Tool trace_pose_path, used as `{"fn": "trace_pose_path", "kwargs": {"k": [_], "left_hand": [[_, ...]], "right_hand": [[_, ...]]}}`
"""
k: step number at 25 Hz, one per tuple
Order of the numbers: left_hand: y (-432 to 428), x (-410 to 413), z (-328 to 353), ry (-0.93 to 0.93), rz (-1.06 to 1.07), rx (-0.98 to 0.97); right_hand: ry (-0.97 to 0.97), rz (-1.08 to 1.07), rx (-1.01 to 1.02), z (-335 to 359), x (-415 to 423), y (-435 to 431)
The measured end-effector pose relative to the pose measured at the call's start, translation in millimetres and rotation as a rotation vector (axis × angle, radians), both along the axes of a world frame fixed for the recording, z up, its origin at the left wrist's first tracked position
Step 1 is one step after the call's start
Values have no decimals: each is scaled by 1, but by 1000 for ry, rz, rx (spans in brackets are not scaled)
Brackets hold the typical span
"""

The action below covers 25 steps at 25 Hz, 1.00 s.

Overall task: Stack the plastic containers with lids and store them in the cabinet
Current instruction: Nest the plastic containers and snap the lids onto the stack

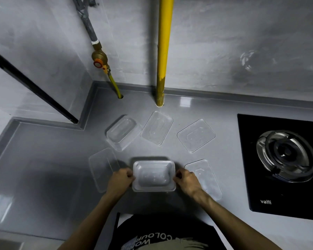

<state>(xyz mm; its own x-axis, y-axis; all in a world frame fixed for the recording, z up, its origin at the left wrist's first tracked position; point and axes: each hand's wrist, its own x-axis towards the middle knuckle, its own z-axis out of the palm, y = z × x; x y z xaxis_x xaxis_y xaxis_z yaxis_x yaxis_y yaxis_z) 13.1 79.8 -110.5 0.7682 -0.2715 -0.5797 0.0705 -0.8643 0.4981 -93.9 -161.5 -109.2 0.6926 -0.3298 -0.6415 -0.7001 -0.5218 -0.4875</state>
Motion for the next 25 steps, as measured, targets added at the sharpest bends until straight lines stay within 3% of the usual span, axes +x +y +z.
{"fn": "trace_pose_path", "kwargs": {"k": [3, 6, 7, 12, 15, 17, 20, 23, 25], "left_hand": [[2, 21, 4, -107, 72, -14], [-2, 65, 4, -405, 112, 66], [-6, 82, 5, -427, 115, 96], [-19, 142, -11, -263, 70, 274], [-23, 150, -12, -257, 85, 307], [-23, 149, -2, -300, 149, 242], [-16, 137, 26, -296, 261, -46], [-4, 106, 62, -135, 314, -282], [-5, 80, 80, -27, 237, -324]], "right_hand": [[-13, -36, 35, 1, -1, -2], [-52, -106, 43, 5, -1, -3], [-57, -117, 45, 7, -2, -5], [-102, -177, 62, 13, -5, -10], [-109, -200, 76, 15, -8, -12], [-116, -198, 70, 17, -9, -12], [-150, -208, 66, 25, -6, -13], [-224, -194, 69, 38, 5, -10], [-297, -192, 98, 47, 17, -4]]}}
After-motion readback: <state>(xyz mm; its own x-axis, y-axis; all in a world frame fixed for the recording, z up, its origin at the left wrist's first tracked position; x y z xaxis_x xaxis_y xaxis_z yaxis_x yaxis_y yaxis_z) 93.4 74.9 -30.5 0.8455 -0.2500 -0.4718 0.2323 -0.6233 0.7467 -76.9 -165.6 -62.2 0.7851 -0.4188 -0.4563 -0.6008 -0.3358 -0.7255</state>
